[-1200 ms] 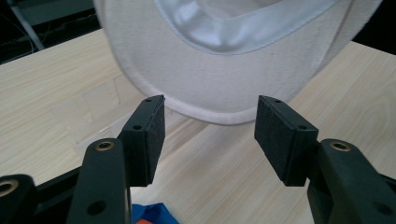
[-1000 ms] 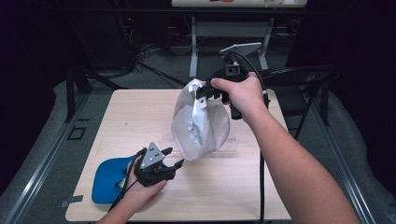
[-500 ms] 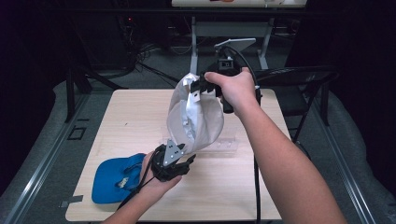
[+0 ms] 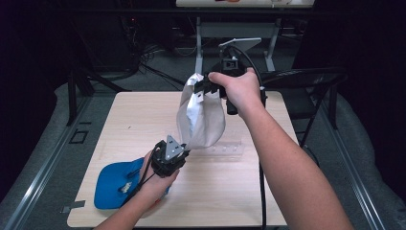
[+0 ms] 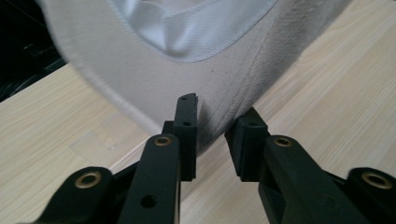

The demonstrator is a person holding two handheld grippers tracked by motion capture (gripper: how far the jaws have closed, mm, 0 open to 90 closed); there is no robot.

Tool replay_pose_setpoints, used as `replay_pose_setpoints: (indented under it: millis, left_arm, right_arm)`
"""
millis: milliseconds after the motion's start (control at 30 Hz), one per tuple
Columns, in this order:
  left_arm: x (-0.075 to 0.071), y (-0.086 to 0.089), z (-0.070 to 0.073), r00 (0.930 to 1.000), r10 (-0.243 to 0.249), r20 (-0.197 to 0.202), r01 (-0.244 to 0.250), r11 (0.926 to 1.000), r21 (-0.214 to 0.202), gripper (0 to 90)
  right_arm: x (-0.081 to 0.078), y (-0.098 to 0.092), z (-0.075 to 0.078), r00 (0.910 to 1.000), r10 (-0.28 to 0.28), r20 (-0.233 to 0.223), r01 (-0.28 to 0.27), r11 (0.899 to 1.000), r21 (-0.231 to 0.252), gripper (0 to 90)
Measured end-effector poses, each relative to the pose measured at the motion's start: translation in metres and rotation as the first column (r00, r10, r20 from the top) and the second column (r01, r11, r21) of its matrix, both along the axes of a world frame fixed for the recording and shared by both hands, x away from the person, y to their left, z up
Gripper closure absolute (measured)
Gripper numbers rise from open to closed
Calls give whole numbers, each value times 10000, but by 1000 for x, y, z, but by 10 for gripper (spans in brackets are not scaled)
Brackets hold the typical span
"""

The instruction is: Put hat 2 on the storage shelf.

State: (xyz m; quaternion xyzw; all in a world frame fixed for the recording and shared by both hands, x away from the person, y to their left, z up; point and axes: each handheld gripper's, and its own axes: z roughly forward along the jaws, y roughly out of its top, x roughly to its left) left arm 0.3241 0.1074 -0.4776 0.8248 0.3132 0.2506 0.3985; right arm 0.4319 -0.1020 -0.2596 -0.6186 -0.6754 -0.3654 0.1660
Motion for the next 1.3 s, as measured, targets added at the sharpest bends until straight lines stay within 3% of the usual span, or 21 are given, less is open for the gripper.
replay_pose_setpoints:
  millis: [200,367,467,533,567,633,733,800,833,900,933,1133,1300]
  left_arm:
    - [11,13,4,9989,-150,-442,130,9989,-458,788]
    - [23,24,3,9944,-469,-948,379,9947,-954,794]
    - [28,27,2,9935,-442,-1044,335,9942,-1021,793]
    - [32,30,0,9924,-493,-1126,384,9945,-972,793]
    - [34,31,-1,9921,-522,-1140,405,9938,-1032,793]
    - [38,32,-3,9907,-555,-1239,414,9927,-1137,792]
    - [40,31,-6,9898,-568,-1308,426,9931,-1088,790]
    - [42,31,-8,9882,-616,-1404,436,9908,-1284,791]
    - [42,31,-10,9878,-621,-1425,436,9906,-1294,790]
    - [43,31,-12,9880,-622,-1416,438,9906,-1297,790]
    - [44,30,-13,9873,-607,-1465,413,9904,-1319,790]
    - [46,32,-18,9869,-654,-1477,461,9904,-1304,789]
    - [48,36,-20,9845,-715,-1601,466,9869,-1542,789]
  right_arm:
    - [1,3,-1,9997,-213,128,213,9998,-26,811]
    - [3,8,-4,9999,-53,163,55,9999,-134,812]
    - [5,10,-7,10000,-3,9,3,9999,-151,813]
    - [6,12,-10,9999,-50,154,53,9998,-189,813]
    - [6,12,-9,9999,-35,-155,32,9998,-171,813]
    - [8,13,-14,9999,-25,126,28,9998,-189,813]
    - [9,14,-16,10000,22,66,-20,9997,-251,814]
    - [9,15,-18,10000,20,89,-18,9997,-234,813]
    - [9,16,-17,9999,-25,-171,21,9997,-237,813]
    - [10,16,-20,10000,-2,79,5,9996,-295,813]
    - [10,17,-20,9999,-15,-156,10,9995,-316,813]
    - [13,19,-27,9999,15,-145,-20,9995,-304,813]
    - [14,25,-28,9998,126,-182,-131,9996,-258,813]
